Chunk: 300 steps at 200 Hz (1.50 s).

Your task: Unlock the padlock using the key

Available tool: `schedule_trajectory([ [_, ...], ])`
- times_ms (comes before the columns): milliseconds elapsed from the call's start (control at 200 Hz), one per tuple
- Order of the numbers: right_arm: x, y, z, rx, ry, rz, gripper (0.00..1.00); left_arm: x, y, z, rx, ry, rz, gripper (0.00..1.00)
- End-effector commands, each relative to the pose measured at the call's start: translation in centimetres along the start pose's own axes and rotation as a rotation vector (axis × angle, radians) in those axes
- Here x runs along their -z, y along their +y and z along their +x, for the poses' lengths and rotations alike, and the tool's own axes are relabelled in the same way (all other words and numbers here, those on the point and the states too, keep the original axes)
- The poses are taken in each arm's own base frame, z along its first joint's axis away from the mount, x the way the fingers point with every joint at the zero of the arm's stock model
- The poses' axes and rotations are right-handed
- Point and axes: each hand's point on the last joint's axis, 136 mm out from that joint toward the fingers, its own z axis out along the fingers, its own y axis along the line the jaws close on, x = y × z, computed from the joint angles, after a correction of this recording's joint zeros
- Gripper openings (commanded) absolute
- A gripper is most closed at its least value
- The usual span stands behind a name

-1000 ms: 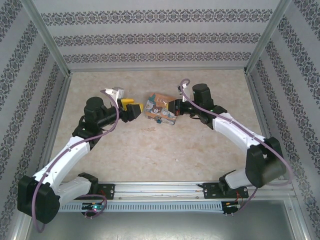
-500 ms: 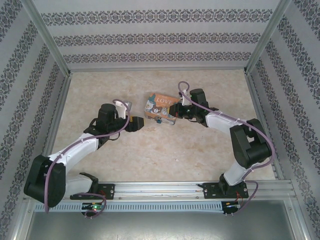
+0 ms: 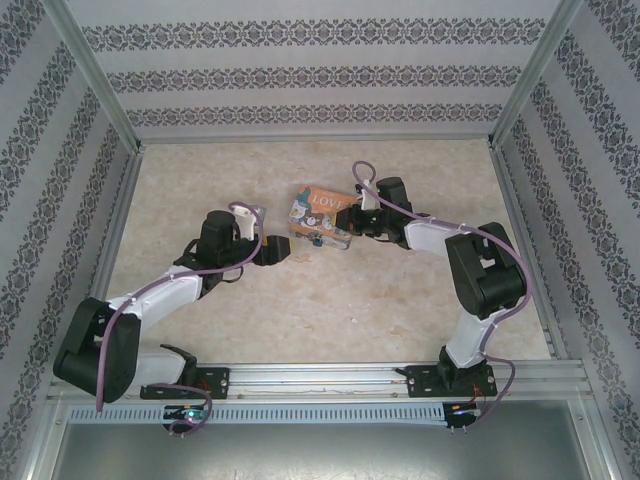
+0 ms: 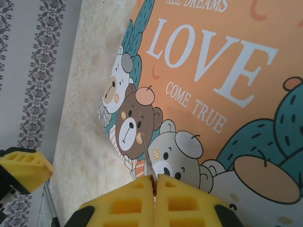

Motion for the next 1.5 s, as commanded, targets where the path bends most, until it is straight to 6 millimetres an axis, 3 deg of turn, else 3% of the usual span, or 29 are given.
schedule_trajectory([
  [0,-1.0,-1.2,1.0,-0.019,0.030,0.007,0.00,-0.5,-0.2,0.1,-0.013,-0.002,0.013,0.76],
  [200,-2.2,-1.9,3.2,-0.034,0.076,0.019,0.00,-1.3,0.5,0.6,-0.005,0.013,0.009,0.76],
  [360,-2.5,-1.9,3.9,-0.037,0.081,0.024,0.00,-2.1,0.9,1.3,0.004,0.045,0.018,0.76],
  [640,-2.6,-1.9,3.8,-0.036,0.073,0.037,0.00,-3.7,1.3,1.4,-0.054,0.058,0.038,0.76],
  [1159,-2.4,-2.3,4.1,-0.036,0.077,0.065,0.00,-8.9,1.8,2.0,-0.056,0.102,0.076,0.71],
  [1494,-2.3,-2.3,4.1,-0.030,0.082,0.069,0.00,-10.6,2.8,1.1,-0.091,0.049,0.061,0.69],
])
